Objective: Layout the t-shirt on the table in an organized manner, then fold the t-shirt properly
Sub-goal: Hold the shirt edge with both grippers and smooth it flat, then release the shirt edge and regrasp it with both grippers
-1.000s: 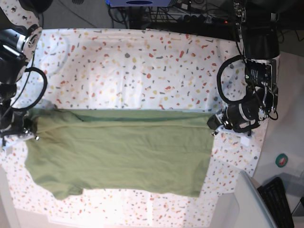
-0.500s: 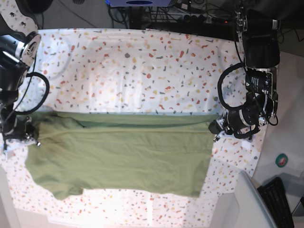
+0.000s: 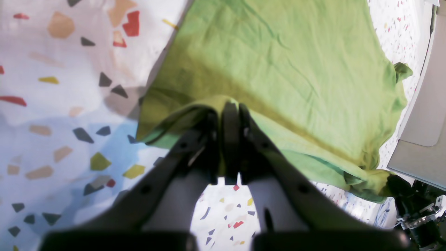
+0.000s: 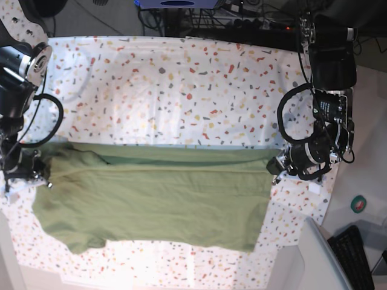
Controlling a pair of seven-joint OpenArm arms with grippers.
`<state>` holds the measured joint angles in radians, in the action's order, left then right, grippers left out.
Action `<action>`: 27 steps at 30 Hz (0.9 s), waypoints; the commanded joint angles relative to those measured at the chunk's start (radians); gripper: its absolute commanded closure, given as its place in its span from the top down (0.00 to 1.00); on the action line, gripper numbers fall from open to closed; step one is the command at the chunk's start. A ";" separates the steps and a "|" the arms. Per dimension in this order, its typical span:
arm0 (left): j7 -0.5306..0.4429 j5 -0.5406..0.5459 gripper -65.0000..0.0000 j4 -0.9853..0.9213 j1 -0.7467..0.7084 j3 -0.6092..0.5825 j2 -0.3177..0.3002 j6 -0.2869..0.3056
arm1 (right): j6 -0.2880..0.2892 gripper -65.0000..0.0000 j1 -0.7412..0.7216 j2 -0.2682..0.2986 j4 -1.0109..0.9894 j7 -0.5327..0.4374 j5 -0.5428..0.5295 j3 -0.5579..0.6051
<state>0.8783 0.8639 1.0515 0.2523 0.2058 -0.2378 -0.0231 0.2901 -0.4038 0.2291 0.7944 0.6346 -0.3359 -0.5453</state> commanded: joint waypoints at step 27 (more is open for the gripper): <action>-0.261 0.011 0.80 0.326 -0.327 0.307 0.116 0.167 | 0.001 0.61 0.340 -0.182 0.704 0.221 -0.345 -0.434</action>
<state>0.6315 0.8440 1.3514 -0.1078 0.5205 -0.1173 0.1108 0.2844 -0.0483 0.0345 1.4837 0.8696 -0.6552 -0.9806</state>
